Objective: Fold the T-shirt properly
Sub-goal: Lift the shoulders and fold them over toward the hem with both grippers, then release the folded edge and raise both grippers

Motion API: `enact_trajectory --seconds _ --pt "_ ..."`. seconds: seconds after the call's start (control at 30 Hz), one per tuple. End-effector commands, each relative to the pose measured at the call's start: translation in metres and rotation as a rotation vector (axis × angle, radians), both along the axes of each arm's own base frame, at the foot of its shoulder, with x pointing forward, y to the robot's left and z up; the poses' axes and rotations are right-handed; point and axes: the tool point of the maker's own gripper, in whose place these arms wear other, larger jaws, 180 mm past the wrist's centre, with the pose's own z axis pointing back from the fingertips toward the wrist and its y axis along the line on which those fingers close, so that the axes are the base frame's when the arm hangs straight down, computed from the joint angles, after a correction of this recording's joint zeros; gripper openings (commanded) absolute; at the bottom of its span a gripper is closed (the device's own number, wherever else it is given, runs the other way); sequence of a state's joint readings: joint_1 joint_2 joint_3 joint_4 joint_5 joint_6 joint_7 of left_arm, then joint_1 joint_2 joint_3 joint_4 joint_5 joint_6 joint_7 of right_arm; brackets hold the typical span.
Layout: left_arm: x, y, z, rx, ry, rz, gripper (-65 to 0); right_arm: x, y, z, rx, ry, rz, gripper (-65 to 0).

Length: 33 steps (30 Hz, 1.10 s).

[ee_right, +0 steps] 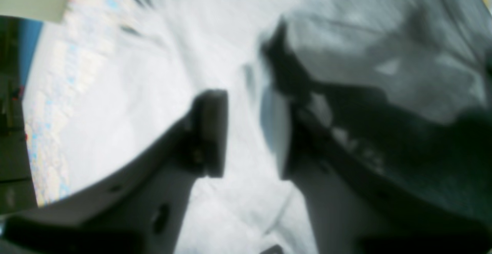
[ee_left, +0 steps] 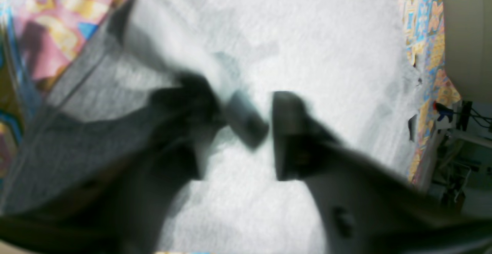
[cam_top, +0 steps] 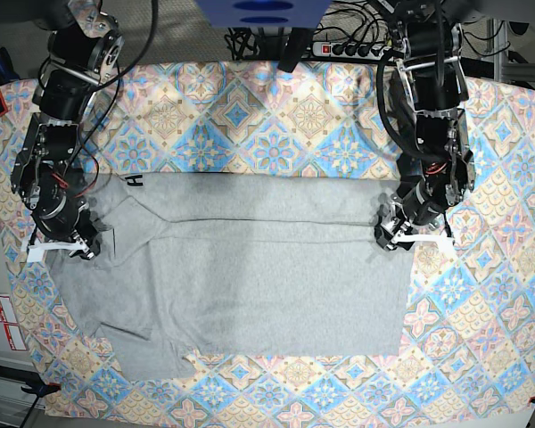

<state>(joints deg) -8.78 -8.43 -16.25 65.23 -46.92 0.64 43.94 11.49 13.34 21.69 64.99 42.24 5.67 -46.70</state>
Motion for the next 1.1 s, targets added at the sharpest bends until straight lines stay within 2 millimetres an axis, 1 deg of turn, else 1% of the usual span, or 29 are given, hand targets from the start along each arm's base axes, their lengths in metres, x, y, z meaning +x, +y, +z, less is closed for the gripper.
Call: enact_trajectory --seconds 0.0,0.03,0.07,0.1,0.17,0.23,0.3,0.43,0.5,0.67,0.73,0.8,0.87,0.93,1.0,1.07 --pt "0.013 0.004 0.017 0.000 -0.057 0.005 -30.3 0.014 -0.013 0.025 -0.024 -0.070 -0.009 -42.7" --pt "0.009 0.004 0.014 -0.004 -0.050 0.008 -26.4 0.009 -0.017 0.023 -0.026 -0.064 -0.017 -42.5" --pt "0.008 0.004 0.016 -0.016 -0.060 0.011 -24.2 0.004 -0.022 0.023 -0.030 -0.064 -0.029 -42.8" --pt "0.006 0.003 0.021 -0.033 -0.077 0.018 -23.9 0.000 -0.027 0.025 -0.039 -0.068 -0.039 -43.2" --pt "-0.005 0.002 0.027 -0.062 -0.103 0.024 -25.4 -0.015 -0.038 0.026 -0.063 -0.067 -0.058 -43.9" --pt "-0.020 0.000 0.032 -0.085 -0.120 0.026 -27.6 -0.036 -0.048 0.026 -0.095 -0.060 -0.078 -44.0" --pt "-0.035 -0.003 0.031 -0.097 -0.117 0.025 -29.3 -0.055 -0.057 0.025 -0.122 -0.049 -0.094 -44.0" --pt "-0.066 -0.007 0.019 -0.121 -0.075 0.030 -30.4 -0.093 -0.068 0.020 -0.136 0.021 -0.101 -43.8" --pt "-0.073 -0.006 0.014 -0.121 -0.057 0.033 -30.4 -0.102 -0.072 0.018 -0.127 0.043 -0.110 -43.7" --pt "-0.079 -0.006 0.008 -0.115 -0.040 0.035 -30.4 -0.115 -0.071 0.007 -0.117 0.082 -0.110 -43.7" --pt "-0.080 -0.007 0.008 -0.121 -0.037 0.036 -30.4 -0.115 -0.071 0.007 -0.117 0.083 -0.109 -43.8" --pt "-0.094 -0.010 0.000 -0.138 -0.006 0.034 -30.4 -0.116 -0.071 0.006 -0.117 0.084 -0.109 -43.8" --pt "-0.098 -0.010 -0.004 -0.139 0.007 0.037 -30.4 -0.116 -0.071 0.006 -0.117 0.084 -0.109 -43.8" --pt "-0.106 -0.007 -0.016 -0.150 0.036 0.064 -30.4 -0.116 -0.071 0.006 -0.116 0.085 -0.109 -43.8" --pt "-0.109 -0.005 -0.022 -0.158 0.050 0.084 -30.4 -0.116 -0.071 0.006 -0.116 0.085 -0.109 -43.9" --pt "-0.111 0.004 -0.026 -0.156 0.054 0.117 -30.4 -0.116 -0.070 0.005 -0.114 0.085 -0.109 -43.9"
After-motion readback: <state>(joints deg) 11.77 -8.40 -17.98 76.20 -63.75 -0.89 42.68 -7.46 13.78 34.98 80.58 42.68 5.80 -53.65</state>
